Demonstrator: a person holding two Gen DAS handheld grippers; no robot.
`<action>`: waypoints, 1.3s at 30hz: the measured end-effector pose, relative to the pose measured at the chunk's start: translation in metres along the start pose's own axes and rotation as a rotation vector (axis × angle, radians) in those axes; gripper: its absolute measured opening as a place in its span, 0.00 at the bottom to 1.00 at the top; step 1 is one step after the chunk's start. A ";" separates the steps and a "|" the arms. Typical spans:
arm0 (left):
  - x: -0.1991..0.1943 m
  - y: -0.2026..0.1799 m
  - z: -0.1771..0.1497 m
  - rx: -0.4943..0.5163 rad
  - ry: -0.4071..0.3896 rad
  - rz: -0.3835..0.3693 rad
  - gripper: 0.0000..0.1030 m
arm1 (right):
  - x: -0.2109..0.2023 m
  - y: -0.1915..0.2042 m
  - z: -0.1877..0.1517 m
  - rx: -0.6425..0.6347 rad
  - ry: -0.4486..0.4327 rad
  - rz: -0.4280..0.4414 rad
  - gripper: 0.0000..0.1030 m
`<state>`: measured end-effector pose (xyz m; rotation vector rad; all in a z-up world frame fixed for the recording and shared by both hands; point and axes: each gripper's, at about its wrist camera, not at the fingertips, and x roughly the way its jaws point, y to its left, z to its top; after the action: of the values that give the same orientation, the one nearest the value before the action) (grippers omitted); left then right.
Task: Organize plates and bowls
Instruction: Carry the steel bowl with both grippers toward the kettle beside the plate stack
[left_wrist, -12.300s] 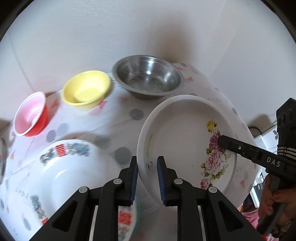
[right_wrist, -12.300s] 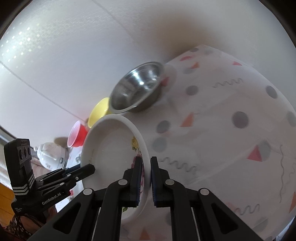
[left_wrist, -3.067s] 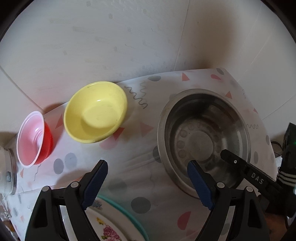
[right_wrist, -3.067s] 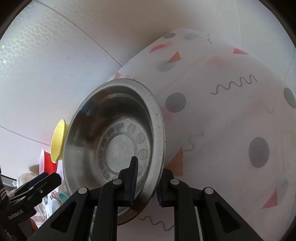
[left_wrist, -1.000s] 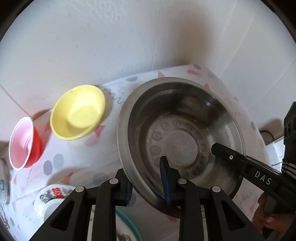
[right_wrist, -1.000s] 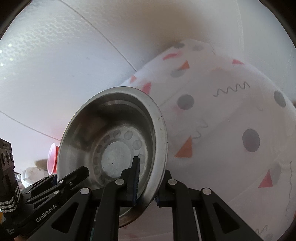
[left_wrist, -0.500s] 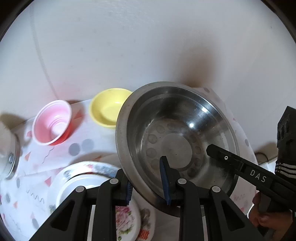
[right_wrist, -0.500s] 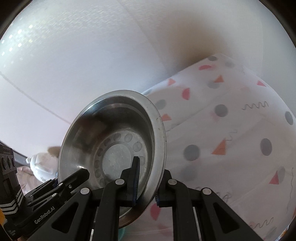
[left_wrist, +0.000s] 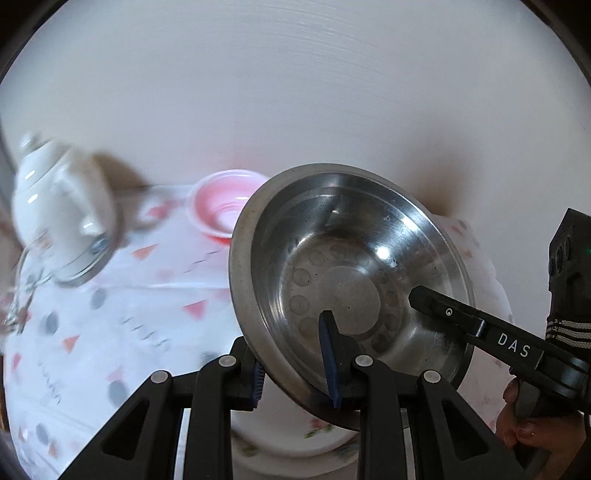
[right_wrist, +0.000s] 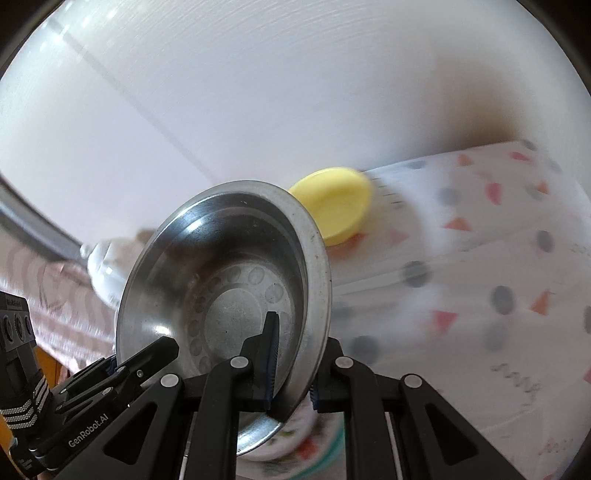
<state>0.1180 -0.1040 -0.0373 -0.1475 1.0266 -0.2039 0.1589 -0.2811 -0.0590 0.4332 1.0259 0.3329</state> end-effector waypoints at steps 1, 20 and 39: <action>-0.004 0.009 -0.004 -0.019 -0.005 0.012 0.26 | 0.004 0.009 -0.002 -0.013 0.010 0.009 0.13; -0.049 0.125 -0.066 -0.312 -0.019 0.187 0.26 | 0.084 0.142 -0.058 -0.257 0.238 0.118 0.13; -0.014 0.190 -0.107 -0.391 0.076 0.324 0.27 | 0.141 0.193 -0.103 -0.381 0.393 0.079 0.16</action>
<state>0.0382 0.0807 -0.1217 -0.3260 1.1421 0.2907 0.1241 -0.0289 -0.1152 0.0613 1.2948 0.6900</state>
